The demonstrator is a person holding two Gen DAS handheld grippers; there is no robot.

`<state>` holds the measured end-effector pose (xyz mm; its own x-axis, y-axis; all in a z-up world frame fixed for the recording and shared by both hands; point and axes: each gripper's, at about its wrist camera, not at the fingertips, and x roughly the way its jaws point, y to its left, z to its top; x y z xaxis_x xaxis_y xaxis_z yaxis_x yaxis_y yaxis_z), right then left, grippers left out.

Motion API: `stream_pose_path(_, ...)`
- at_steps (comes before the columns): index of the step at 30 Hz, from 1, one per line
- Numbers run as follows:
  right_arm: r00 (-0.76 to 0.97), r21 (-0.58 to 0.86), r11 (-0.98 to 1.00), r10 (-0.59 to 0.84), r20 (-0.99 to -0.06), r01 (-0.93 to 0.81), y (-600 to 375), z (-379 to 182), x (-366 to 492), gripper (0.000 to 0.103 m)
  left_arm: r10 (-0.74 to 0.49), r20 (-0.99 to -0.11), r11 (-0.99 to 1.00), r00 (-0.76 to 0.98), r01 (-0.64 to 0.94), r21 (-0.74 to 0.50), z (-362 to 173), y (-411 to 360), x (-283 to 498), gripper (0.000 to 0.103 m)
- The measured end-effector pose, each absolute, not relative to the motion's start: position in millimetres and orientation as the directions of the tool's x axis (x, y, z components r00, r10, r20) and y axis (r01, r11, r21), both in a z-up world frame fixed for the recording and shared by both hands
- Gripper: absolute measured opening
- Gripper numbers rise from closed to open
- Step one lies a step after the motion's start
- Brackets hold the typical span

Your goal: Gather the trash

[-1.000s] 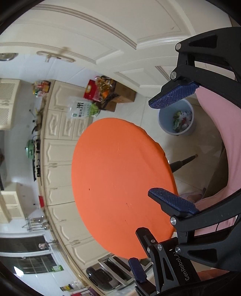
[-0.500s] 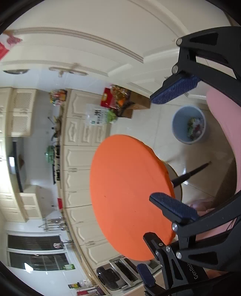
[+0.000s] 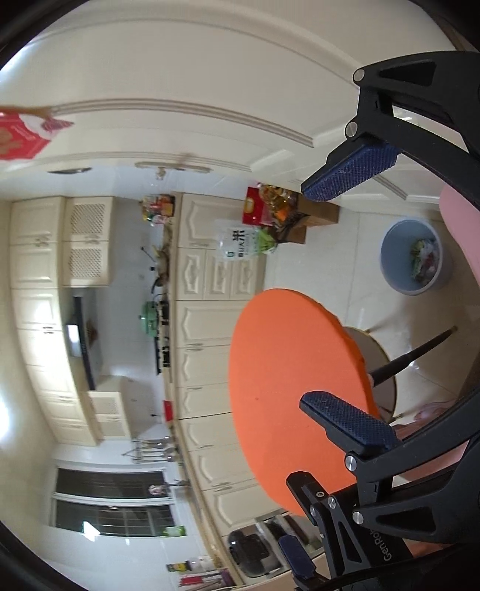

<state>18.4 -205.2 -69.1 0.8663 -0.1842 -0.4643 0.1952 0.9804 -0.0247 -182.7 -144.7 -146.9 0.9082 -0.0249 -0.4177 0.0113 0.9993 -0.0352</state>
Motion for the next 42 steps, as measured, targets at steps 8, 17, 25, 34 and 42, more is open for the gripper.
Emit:
stream_pose_path(8,0.892,-0.009,0.98,-0.187,-0.411,0.2,-204.8,-60.5,2.9,0.103,-0.021,-0.383,0.999,0.924,0.007,-0.038,-158.5,-145.3,-221.5,0.09)
stream_pose_path(17,0.9,0.0,0.981,-0.179,-0.397,0.195,-201.2,-62.7,-0.1,0.103,-0.012,-0.371,0.999,0.929,-0.003,-0.041,-161.9,-139.9,-233.3,0.09)
stream_pose_path(25,0.902,-0.009,0.981,-0.183,-0.392,0.195,-196.2,-60.7,-3.0,0.103,-0.013,-0.384,0.999,0.923,-0.007,-0.05,-157.0,-134.0,-223.9,0.09)
stream_pose_path(34,0.905,-0.031,0.981,-0.187,-0.382,0.19,-189.5,-58.3,-2.5,0.103,-0.015,-0.385,0.998,0.923,-0.01,-0.062,-150.0,-129.6,-212.6,0.09)
stream_pose_path(42,0.9,-0.031,0.982,-0.183,-0.395,0.186,-187.5,-59.7,-0.2,0.103,-0.009,-0.387,0.998,0.922,-0.016,-0.061,-150.9,-131.2,-210.9,0.09)
